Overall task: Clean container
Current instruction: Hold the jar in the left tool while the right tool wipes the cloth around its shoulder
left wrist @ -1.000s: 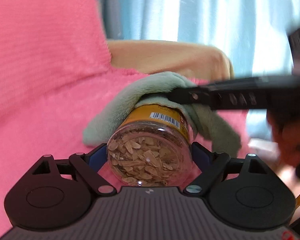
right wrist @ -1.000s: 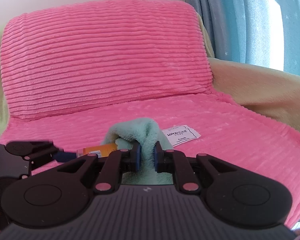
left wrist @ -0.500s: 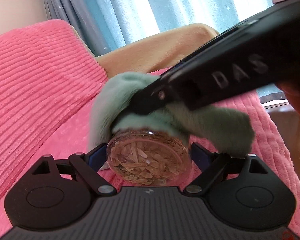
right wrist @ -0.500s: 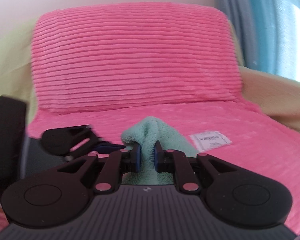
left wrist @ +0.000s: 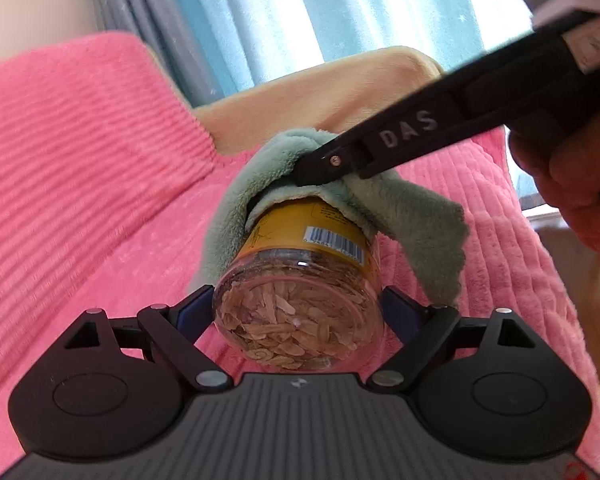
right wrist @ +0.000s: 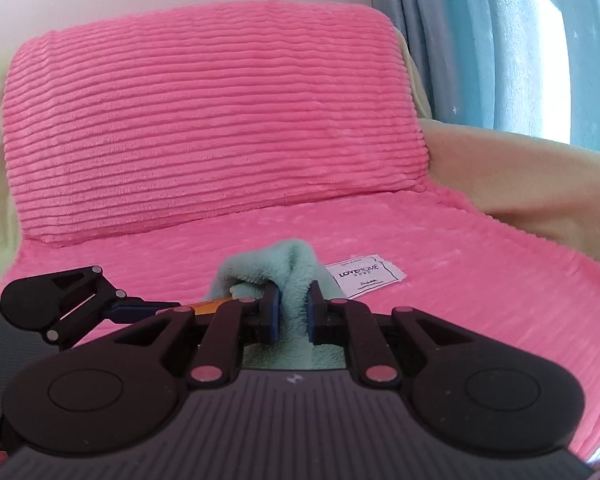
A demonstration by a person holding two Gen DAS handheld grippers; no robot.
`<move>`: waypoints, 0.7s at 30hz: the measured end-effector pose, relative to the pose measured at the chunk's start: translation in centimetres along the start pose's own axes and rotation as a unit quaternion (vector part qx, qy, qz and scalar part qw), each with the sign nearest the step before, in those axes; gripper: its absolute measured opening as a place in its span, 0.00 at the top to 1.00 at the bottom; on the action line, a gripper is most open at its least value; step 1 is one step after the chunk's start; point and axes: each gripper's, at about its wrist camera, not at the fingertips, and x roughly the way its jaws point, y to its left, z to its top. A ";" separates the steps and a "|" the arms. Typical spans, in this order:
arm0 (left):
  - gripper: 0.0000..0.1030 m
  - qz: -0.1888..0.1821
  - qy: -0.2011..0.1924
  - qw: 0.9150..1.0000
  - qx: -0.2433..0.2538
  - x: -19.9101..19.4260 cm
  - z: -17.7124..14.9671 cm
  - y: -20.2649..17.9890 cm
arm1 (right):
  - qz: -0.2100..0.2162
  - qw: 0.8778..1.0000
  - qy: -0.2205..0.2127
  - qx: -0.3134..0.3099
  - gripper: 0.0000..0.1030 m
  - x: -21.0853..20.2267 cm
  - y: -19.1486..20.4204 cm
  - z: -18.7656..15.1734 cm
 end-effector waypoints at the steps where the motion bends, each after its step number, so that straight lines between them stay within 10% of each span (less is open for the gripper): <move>1: 0.14 -0.007 0.004 1.000 -0.018 0.1 0.0 0.4 | -0.001 1.000 0.000 0.000 0.90 0.0 0.0 0.0; 13: 0.13 -0.123 0.006 0.956 -0.268 1.1 -1.2 6.9 | -0.007 1.000 -0.001 0.002 0.90 0.2 -0.3 -0.3; 21: 0.14 -0.086 -0.003 0.977 -0.194 0.9 0.0 5.8 | -0.013 1.000 0.002 0.006 0.90 0.1 -0.5 -0.4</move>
